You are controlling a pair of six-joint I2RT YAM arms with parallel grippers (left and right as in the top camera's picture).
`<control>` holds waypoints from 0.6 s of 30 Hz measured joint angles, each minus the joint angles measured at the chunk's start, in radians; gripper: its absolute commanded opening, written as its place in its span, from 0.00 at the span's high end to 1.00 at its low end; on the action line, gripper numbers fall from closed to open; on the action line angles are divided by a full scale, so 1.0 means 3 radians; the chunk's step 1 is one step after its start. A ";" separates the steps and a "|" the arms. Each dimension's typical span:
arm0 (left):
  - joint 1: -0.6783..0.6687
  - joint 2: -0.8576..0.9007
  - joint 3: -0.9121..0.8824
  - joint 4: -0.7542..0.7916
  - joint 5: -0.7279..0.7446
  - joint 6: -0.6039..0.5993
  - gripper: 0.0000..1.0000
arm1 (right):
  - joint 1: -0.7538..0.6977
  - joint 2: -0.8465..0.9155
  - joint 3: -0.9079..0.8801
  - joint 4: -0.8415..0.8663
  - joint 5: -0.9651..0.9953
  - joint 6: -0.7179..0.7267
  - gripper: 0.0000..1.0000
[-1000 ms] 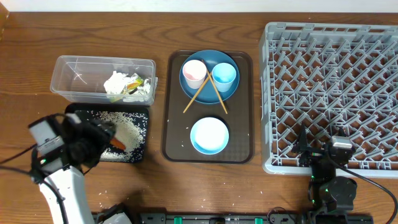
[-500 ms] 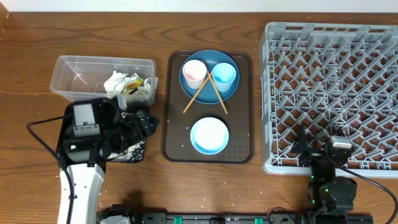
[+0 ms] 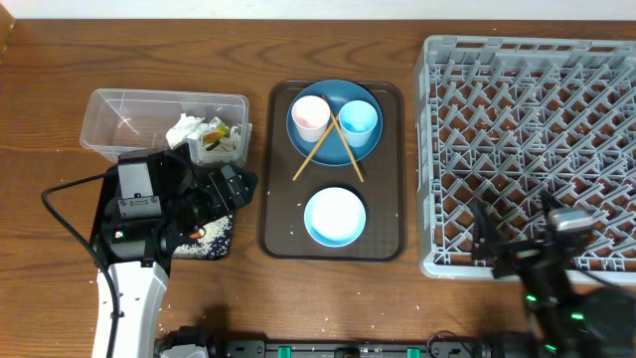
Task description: Sort waste into correct bins and load items into the dishwasher rack
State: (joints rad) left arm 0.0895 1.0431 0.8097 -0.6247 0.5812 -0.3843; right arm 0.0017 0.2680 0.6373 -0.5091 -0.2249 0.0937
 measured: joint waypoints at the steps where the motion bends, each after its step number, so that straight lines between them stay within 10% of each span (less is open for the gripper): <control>1: 0.0000 0.0001 -0.0001 -0.0004 -0.0001 0.0000 0.03 | 0.0000 0.0197 0.0359 -0.0320 -0.0055 0.0004 0.01; 10: 0.0296 0.0000 0.0005 0.0066 -0.0169 -0.0113 0.02 | 0.0000 0.1722 0.2190 -0.1967 -0.0816 0.0005 0.03; 18: 0.1277 0.0000 0.0148 0.0122 0.0210 -0.0252 0.02 | 0.0128 0.2206 0.2307 -0.2112 -0.1097 -0.0170 0.37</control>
State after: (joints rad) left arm 0.4725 1.0431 0.8539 -0.5880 0.6441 -0.4599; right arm 0.0402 0.9298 1.3293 -1.1427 -0.5541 0.0425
